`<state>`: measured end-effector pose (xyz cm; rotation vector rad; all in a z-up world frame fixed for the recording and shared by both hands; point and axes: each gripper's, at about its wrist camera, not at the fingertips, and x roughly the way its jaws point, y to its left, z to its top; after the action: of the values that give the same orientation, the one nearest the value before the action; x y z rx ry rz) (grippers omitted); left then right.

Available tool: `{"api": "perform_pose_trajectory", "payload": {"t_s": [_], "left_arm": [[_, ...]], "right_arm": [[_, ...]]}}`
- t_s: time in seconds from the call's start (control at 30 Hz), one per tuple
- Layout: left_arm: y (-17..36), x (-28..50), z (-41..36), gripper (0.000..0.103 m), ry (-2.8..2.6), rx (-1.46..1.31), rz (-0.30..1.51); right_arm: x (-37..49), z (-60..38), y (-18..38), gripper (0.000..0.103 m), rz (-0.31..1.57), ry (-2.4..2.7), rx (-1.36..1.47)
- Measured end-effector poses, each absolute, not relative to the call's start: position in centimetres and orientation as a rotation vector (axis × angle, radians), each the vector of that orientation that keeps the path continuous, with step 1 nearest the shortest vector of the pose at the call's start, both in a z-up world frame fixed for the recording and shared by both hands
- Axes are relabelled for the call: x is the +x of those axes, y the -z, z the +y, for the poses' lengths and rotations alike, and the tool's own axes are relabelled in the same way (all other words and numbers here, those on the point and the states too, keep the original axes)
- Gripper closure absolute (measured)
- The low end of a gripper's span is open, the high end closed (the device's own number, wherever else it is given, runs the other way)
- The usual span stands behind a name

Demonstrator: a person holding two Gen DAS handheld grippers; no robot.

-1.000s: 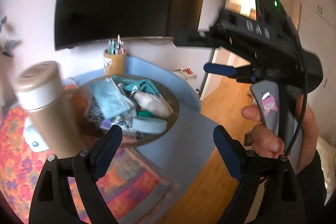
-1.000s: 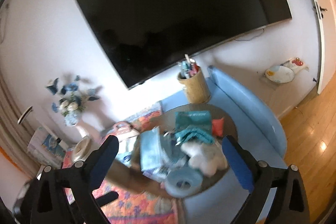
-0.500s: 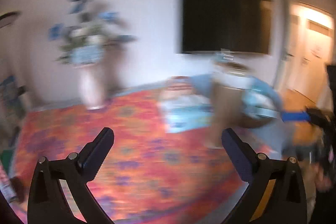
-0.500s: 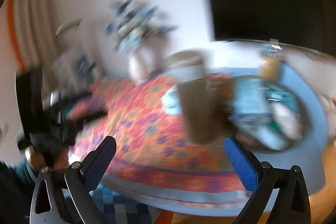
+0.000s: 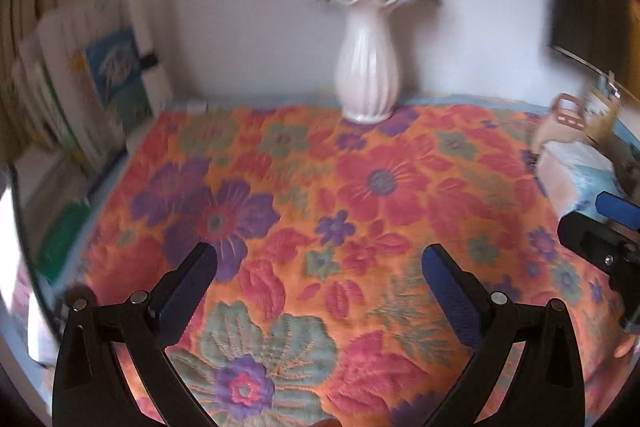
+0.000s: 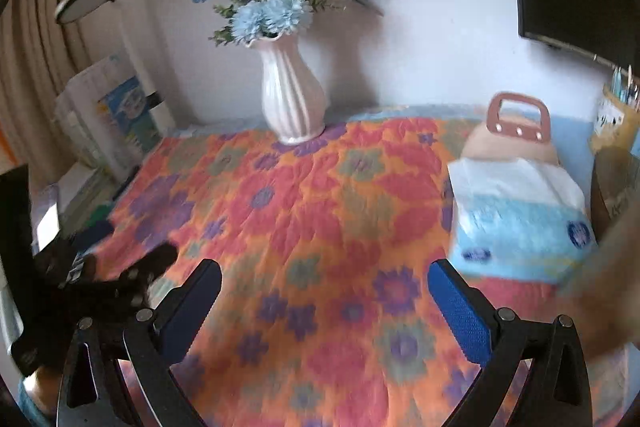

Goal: Organize soft objects

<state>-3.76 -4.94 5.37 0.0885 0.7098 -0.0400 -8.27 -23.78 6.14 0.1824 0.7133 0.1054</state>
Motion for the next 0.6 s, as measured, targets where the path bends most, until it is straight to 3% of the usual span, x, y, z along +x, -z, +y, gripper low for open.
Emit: {"api": "perform_pose_trajectory", "payload": {"t_s": [0.13,0.6], "left_arm": [[-3.0,-2.8,-4.0,0.001,-0.017,0.078,0.737],[-2.8,-3.1,-4.4,0.001,-0.017,0.088,0.721]], "right_arm": [[-6.9,-22.5,-5.1,0.0,0.68,-0.053,0.15],[-7.1,-23.0,-4.4,0.0,0.662,0.024,0.152]]}}
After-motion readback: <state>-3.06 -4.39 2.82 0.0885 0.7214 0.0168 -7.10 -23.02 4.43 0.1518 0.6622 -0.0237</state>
